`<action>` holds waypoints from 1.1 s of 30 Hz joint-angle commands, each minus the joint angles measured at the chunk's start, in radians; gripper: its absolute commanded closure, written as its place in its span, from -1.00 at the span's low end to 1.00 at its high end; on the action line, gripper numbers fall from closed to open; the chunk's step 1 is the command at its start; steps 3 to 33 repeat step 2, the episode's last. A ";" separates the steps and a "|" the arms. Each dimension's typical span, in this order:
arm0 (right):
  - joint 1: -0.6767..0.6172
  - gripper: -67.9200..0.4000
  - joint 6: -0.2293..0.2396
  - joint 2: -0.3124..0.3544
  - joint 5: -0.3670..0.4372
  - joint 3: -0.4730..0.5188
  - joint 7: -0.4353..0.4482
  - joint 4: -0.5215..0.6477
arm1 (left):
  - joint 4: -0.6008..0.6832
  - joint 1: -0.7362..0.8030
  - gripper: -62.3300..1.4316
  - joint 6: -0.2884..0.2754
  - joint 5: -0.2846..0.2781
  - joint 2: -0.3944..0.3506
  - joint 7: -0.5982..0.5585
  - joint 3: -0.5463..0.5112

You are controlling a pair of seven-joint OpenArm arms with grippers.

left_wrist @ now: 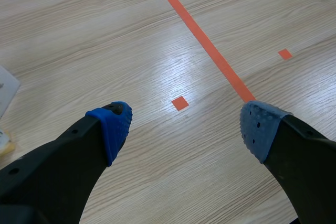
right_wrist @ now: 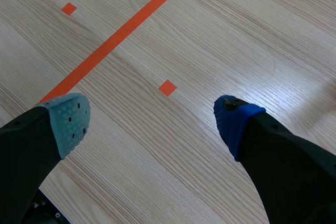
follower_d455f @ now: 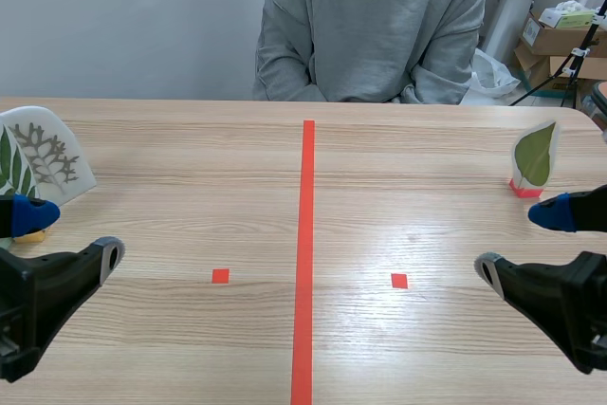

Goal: Do the leaf sorting experiment

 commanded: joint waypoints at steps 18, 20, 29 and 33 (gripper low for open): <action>0.003 -0.42 0.008 0.011 0.011 0.006 0.012 0.004 | 0.012 -0.003 -0.46 -0.001 -0.009 0.003 -0.013 -0.003; 0.003 -0.42 0.008 0.011 0.011 0.006 0.012 0.004 | 0.012 -0.003 -0.46 -0.001 -0.009 0.003 -0.013 -0.003; 0.003 -0.42 0.008 0.011 0.011 0.006 0.012 0.004 | 0.012 -0.003 -0.46 -0.001 -0.009 0.003 -0.013 -0.003; 0.003 -0.42 0.008 0.011 0.011 0.006 0.012 0.004 | 0.012 -0.003 -0.46 -0.001 -0.009 0.003 -0.013 -0.003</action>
